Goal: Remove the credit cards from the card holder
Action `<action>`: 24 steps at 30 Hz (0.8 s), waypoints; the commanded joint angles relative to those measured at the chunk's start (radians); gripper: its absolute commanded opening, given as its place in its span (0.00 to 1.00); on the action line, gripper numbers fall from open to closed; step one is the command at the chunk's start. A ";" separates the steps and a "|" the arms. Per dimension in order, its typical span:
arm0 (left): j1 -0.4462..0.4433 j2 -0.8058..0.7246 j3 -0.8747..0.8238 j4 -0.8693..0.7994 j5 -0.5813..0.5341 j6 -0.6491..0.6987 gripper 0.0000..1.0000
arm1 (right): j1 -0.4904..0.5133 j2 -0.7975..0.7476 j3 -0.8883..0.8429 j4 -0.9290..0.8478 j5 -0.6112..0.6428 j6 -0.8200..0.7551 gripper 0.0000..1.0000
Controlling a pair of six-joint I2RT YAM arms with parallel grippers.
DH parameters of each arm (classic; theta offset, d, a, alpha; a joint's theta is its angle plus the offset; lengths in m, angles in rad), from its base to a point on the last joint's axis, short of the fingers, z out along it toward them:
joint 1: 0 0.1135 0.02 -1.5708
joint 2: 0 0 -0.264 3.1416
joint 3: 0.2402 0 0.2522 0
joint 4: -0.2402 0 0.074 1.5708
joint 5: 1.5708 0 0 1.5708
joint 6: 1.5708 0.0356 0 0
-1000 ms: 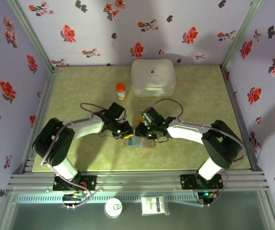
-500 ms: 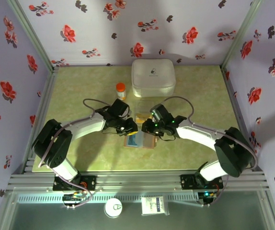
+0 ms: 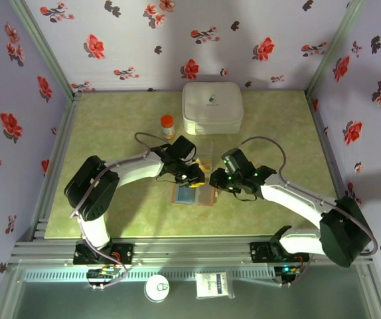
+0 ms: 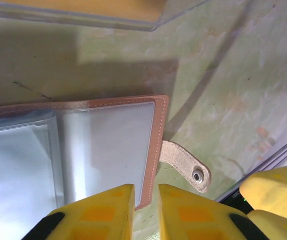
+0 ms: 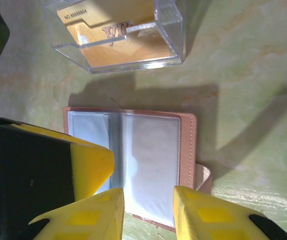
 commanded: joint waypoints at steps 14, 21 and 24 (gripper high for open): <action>0.139 -0.177 -0.161 -0.076 -0.069 0.058 0.18 | 0.035 0.108 0.004 0.105 -0.091 0.065 0.29; 0.195 -0.213 -0.274 -0.026 -0.052 0.063 0.16 | 0.115 0.272 0.066 0.161 -0.120 0.092 0.29; 0.201 -0.210 -0.303 -0.001 -0.040 0.061 0.13 | 0.124 0.327 0.087 0.160 -0.111 0.090 0.29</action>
